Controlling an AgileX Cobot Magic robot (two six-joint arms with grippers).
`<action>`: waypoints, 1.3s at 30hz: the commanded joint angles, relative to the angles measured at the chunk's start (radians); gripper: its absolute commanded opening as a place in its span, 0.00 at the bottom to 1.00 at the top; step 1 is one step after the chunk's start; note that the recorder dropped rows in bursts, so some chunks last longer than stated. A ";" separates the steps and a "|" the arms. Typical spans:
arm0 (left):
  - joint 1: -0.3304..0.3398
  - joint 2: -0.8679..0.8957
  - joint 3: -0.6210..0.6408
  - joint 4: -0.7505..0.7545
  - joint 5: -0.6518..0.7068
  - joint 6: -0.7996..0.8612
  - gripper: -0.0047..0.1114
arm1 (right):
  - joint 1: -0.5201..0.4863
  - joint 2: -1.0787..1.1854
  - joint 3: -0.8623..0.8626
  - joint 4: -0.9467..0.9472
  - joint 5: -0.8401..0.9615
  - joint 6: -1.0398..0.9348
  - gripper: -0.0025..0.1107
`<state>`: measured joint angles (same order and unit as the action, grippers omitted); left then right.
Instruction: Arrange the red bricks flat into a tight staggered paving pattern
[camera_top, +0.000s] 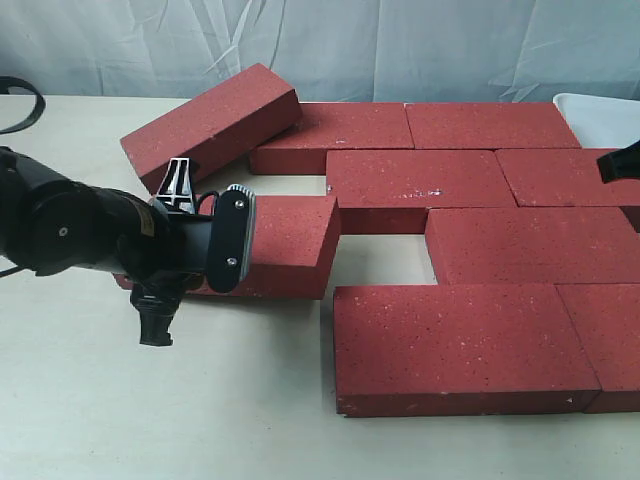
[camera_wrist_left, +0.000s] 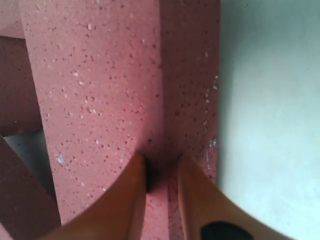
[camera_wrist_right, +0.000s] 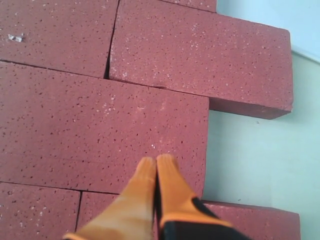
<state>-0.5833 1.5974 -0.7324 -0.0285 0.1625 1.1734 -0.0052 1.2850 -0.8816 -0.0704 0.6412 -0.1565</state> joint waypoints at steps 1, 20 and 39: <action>-0.008 0.049 -0.018 -0.017 -0.035 -0.044 0.05 | -0.006 -0.006 0.001 -0.002 -0.016 0.000 0.01; -0.076 0.104 -0.084 -0.173 0.014 -0.108 0.65 | -0.006 -0.006 0.001 -0.002 -0.046 0.000 0.01; 0.267 -0.100 -0.144 0.104 0.300 -0.752 0.05 | -0.006 -0.006 0.001 -0.002 -0.051 0.000 0.01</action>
<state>-0.4033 1.4773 -0.8762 0.0702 0.4340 0.5834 -0.0052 1.2850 -0.8816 -0.0704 0.6044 -0.1565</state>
